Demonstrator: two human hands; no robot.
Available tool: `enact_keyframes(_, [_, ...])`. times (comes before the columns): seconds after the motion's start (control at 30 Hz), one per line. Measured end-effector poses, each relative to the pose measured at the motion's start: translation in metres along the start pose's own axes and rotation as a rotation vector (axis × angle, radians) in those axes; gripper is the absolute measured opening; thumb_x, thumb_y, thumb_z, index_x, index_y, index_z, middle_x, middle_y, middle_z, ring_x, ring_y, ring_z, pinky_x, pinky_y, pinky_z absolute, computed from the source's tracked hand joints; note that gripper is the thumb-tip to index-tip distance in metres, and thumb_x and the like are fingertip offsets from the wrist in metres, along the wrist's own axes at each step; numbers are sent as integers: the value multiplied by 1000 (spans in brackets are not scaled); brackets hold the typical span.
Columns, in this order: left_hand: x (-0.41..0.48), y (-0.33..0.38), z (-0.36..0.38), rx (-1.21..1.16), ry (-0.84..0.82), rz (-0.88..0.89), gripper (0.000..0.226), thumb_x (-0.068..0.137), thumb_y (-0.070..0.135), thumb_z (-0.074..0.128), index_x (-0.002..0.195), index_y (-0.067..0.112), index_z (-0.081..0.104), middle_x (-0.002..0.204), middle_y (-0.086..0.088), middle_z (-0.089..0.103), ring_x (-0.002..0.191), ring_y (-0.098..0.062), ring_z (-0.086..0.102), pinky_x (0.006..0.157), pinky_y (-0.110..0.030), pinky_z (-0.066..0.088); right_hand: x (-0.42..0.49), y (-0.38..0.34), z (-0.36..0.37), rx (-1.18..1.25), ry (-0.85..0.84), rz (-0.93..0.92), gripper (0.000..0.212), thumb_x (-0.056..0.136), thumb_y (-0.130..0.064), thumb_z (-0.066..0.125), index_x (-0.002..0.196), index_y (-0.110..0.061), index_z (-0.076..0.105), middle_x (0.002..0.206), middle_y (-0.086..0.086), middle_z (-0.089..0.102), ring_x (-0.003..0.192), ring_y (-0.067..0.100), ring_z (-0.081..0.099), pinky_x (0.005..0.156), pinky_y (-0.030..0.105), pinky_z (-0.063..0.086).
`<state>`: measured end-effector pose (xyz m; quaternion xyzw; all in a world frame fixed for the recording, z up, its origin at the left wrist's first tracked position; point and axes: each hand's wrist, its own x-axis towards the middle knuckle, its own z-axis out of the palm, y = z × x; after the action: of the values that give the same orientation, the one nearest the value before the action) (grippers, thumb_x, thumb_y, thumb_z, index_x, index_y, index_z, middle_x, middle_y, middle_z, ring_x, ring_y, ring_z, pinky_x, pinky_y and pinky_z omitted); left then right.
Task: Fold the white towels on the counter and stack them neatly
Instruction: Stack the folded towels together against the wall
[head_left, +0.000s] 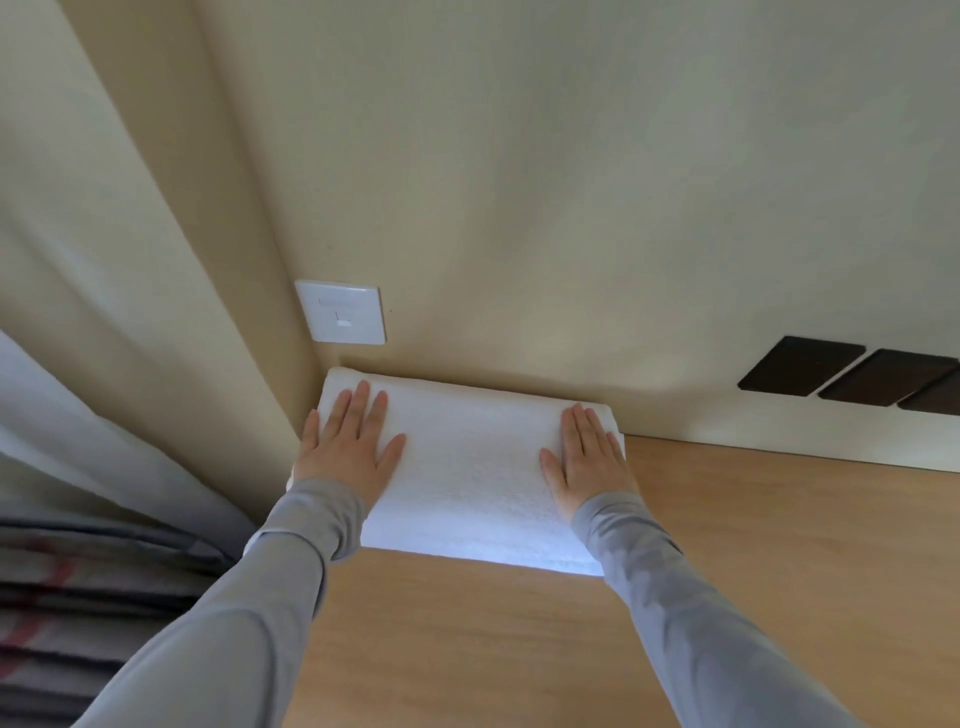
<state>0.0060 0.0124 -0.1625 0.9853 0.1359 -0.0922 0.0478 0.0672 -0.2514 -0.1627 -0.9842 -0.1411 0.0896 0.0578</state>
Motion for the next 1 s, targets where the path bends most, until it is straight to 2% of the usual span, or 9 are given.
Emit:
enact_keyframes(0.1, [-5, 10, -26, 82, -22, 10, 59, 98, 48, 14, 150, 23, 2, 158, 2, -14, 145, -17, -8, 118, -39, -4, -9, -5, -19, -16, 43, -65, 59, 100, -38, 21, 148, -9, 4, 158, 5, 1, 145, 17, -1, 117, 32, -1])
enact_keyframes(0.17, [-12, 19, -45, 92, 39, 32, 55, 99, 45, 21, 149, 24, 14, 159, 1, -6, 146, -17, -1, 118, -39, -2, -16, -8, -32, -28, 98, -111, 56, 101, -34, 21, 148, -9, 6, 157, 5, 6, 145, 17, 2, 117, 31, -1])
enact_keyframes(0.23, [-21, 29, -62, 80, 143, 48, 56, 99, 43, 25, 149, 21, 13, 159, 0, -2, 145, -18, 5, 119, -39, 0, -21, -8, -47, -21, 133, -135, 55, 101, -31, 23, 148, -9, 5, 157, 4, 7, 145, 17, 2, 118, 31, 0])
enact_keyframes(0.3, [-33, 39, -77, 90, 220, 68, 59, 99, 43, 26, 150, 19, 8, 159, -1, -7, 145, -18, 7, 119, -38, 0, -28, -5, -62, -17, 149, -142, 56, 100, -28, 25, 148, -10, 4, 157, 2, 5, 145, 17, 0, 118, 31, 2])
enact_keyframes(0.5, [-73, 90, -115, 126, 261, 126, 62, 99, 41, 26, 150, 18, -2, 158, -3, -12, 146, -19, -1, 119, -39, -1, -67, 27, -112, 24, 220, -143, 57, 100, -31, 27, 148, -11, 5, 157, 4, 6, 145, 18, 1, 118, 31, 2])
enact_keyframes(0.73, [-125, 212, -158, 106, 370, 251, 61, 99, 38, 28, 150, 21, -1, 158, 1, -11, 146, -14, -1, 118, -39, -3, -139, 124, -181, 0, 374, -125, 56, 99, -35, 27, 148, -12, 11, 156, 2, 14, 144, 16, 6, 118, 31, 5])
enact_keyframes(1.0, [-207, 417, -182, 78, 494, 517, 62, 99, 40, 29, 150, 22, -1, 158, 1, -11, 146, -14, -3, 119, -35, -2, -266, 304, -246, -52, 516, 44, 55, 99, -33, 28, 148, -14, 12, 155, -1, 15, 144, 16, 8, 118, 30, 5])
